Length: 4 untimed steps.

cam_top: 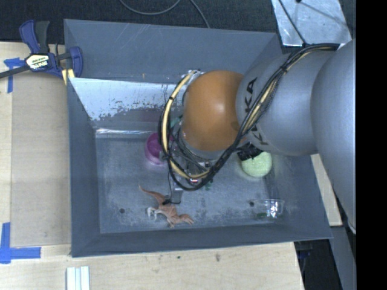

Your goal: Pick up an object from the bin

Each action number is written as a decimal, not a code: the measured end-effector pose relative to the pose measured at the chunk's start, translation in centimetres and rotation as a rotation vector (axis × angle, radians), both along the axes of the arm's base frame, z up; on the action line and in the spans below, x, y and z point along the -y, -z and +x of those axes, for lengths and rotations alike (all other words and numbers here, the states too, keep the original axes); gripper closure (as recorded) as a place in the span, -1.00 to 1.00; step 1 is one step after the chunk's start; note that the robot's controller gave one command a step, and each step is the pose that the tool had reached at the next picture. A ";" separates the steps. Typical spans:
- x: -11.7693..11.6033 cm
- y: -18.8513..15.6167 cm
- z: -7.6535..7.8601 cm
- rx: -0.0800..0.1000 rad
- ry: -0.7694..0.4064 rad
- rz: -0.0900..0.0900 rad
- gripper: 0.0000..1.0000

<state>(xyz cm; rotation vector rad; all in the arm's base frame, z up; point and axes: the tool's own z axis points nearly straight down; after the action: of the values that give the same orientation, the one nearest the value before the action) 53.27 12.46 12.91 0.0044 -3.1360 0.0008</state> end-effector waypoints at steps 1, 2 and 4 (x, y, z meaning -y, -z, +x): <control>0.1 -0.5 0.2 0.008 0.003 0.001 -1.00; 0.1 3.5 -2.8 0.014 0.104 0.002 -1.00; 0.3 0.1 -4.3 0.008 0.088 0.001 -1.00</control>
Offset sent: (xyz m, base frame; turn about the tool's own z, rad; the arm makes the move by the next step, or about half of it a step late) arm -0.0471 -0.0003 -0.0591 0.1554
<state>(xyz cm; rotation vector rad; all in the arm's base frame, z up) 48.97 12.19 12.84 -0.1337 -3.1412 -0.0009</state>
